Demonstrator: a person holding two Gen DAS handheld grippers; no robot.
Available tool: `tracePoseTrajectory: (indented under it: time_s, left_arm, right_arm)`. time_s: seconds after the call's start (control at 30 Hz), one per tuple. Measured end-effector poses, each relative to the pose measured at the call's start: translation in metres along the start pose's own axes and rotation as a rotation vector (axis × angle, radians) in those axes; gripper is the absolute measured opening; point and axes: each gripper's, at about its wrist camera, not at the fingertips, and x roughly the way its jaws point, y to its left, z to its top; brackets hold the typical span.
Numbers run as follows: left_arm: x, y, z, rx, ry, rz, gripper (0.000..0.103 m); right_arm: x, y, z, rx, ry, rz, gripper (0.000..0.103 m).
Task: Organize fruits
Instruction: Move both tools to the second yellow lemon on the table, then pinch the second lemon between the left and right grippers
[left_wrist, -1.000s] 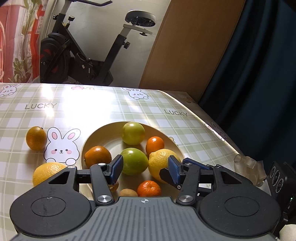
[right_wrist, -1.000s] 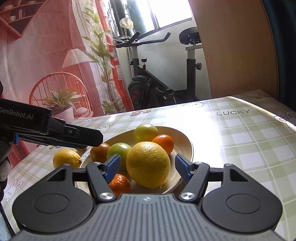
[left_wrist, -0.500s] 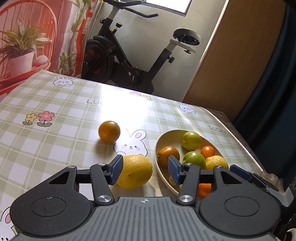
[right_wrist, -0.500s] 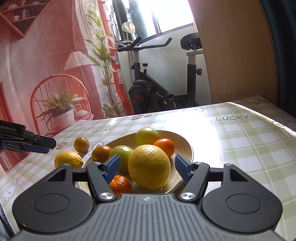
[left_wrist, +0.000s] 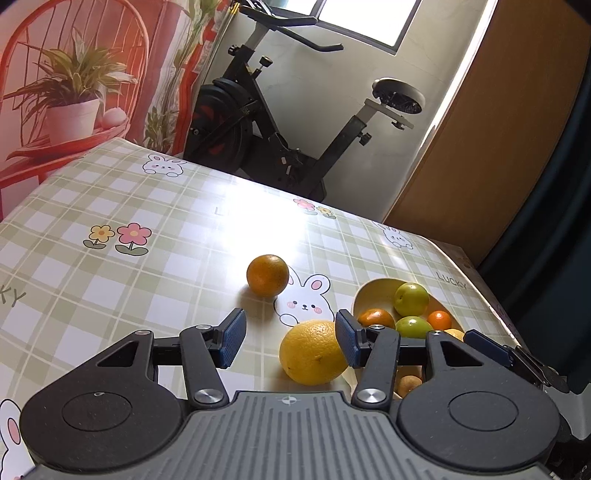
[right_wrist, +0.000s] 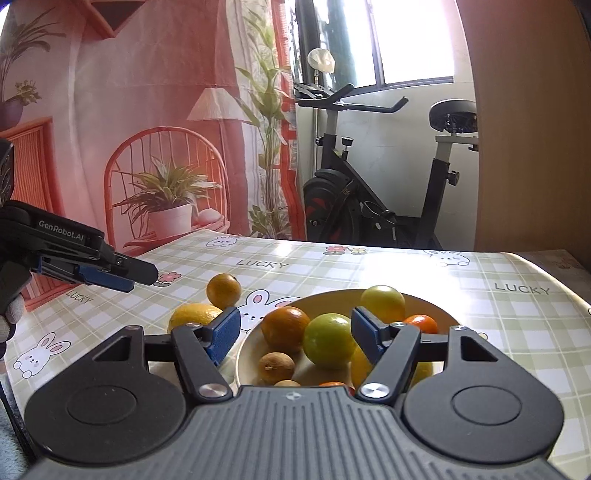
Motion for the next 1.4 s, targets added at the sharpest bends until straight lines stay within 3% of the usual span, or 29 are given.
tracePoseTrajectory:
  time_s: [0.6, 0.83, 1.17, 1.4]
  left_arm:
    - [-0.003, 0.037, -0.002, -0.125, -0.016, -0.002, 0.058]
    - [0.001, 0.036, -0.003, -0.133, -0.007, -0.016, 0.059]
    - [0.021, 0.016, -0.010, -0.092, 0.062, -0.053, 0.060]
    - [0.030, 0.011, -0.016, -0.089, 0.089, -0.067, 0.060]
  right_arm:
    - [0.075, 0.062, 0.001, -0.119, 0.132, 0.147, 0.069]
    - [0.102, 0.069, -0.007, -0.125, 0.200, 0.129, 0.074]
    - [0.101, 0.063, -0.010, -0.108, 0.247, 0.187, 0.076]
    - [0.101, 0.070, -0.013, -0.145, 0.257, 0.223, 0.067]
